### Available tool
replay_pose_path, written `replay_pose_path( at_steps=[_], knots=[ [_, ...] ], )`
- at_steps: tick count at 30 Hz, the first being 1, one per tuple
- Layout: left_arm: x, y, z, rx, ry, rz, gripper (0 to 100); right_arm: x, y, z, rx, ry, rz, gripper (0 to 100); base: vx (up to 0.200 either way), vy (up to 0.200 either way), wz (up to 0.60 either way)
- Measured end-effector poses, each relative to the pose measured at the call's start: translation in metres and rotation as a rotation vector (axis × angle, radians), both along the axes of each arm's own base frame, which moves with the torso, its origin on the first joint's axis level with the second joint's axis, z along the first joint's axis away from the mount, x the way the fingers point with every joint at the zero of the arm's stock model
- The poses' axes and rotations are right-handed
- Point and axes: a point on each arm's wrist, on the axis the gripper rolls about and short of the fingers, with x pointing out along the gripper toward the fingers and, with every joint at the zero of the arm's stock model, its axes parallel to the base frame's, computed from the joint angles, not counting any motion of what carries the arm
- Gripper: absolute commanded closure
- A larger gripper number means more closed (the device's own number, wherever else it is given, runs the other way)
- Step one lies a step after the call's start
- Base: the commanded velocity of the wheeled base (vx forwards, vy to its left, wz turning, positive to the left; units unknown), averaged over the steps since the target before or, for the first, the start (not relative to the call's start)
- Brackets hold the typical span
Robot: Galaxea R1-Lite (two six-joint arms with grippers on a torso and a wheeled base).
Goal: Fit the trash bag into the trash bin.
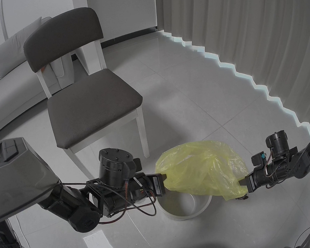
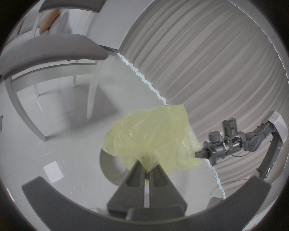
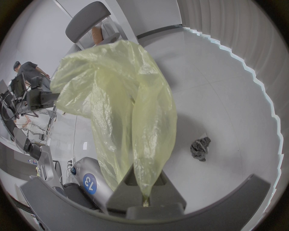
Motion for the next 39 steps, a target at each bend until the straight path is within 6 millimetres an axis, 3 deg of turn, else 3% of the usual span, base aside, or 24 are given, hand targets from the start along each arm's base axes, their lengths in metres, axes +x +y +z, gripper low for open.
replay_pose_path(
  at_steps=[8,14,19,30,34,39],
  knots=[
    [0.016,0.032,-0.032,-0.007,0.053,0.036,100,0.022,0.024,-0.003,0.012,-0.012,0.051,100,0.0,0.0,0.0],
    [0.009,0.046,-0.059,0.015,0.092,0.059,100,0.033,0.039,-0.017,0.001,0.029,0.082,100,0.0,0.0,0.0],
    [-0.012,0.048,-0.071,0.014,0.119,0.039,100,0.025,0.039,-0.026,-0.026,0.088,0.092,100,0.0,0.0,0.0],
    [-0.051,0.039,-0.081,0.028,0.169,-0.049,100,-0.019,0.012,-0.016,-0.103,0.194,0.101,100,0.0,0.0,0.0],
    [-0.055,0.04,-0.082,0.029,0.171,-0.057,100,-0.018,0.014,-0.012,-0.113,0.172,0.098,100,0.0,0.0,0.0],
    [-0.044,0.04,-0.085,0.013,0.143,-0.035,100,0.002,0.024,-0.013,-0.117,0.14,0.101,100,0.0,0.0,0.0]
  ],
)
